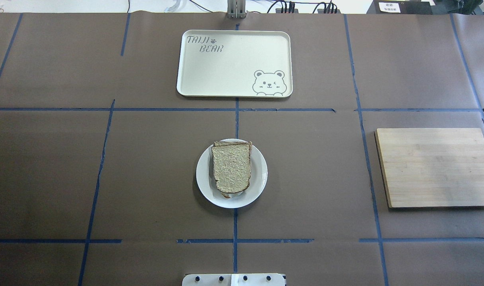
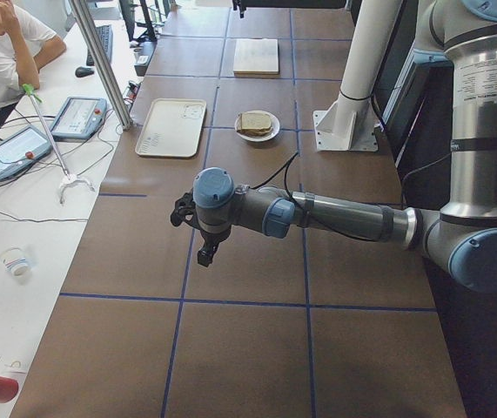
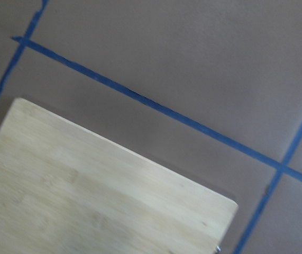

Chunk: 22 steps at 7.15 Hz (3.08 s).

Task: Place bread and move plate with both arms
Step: 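Reach the left gripper toward the rim of the white plate, then grip the plate rim nearest the left gripper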

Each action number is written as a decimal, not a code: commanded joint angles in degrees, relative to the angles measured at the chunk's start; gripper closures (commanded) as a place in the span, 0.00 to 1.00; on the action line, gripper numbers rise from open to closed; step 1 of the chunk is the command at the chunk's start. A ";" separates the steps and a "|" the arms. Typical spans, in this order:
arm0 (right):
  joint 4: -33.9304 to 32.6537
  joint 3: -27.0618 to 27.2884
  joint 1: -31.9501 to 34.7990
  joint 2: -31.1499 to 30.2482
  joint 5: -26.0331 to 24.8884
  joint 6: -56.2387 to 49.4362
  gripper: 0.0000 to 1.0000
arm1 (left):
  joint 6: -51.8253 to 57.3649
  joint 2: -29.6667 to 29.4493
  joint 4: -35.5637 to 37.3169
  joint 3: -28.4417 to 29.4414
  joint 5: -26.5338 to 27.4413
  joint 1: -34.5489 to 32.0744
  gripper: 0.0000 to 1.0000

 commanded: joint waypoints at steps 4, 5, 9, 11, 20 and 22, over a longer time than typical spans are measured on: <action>0.06 -0.02 6.88 -8.77 0.01 -2.31 0.00 | -65.98 -1.26 -42.06 0.60 3.60 22.29 0.00; 0.15 -0.11 6.88 -8.77 0.01 -2.30 0.00 | -77.88 -3.88 -47.55 0.69 11.50 30.97 0.00; 0.15 -0.11 6.88 -8.85 0.01 -2.04 0.00 | -99.76 -13.12 -56.45 1.21 39.46 55.96 0.00; 0.15 -0.11 6.88 -8.85 0.01 -2.04 0.00 | -104.61 -18.28 -62.77 5.66 51.42 65.29 0.00; 0.15 -0.19 6.88 -8.77 -0.07 -1.78 0.00 | -107.71 -27.02 -73.36 21.26 56.49 68.06 0.67; 0.15 -0.28 6.88 -8.85 -0.07 -1.78 0.00 | -107.80 -26.93 -73.45 21.69 56.49 68.06 0.87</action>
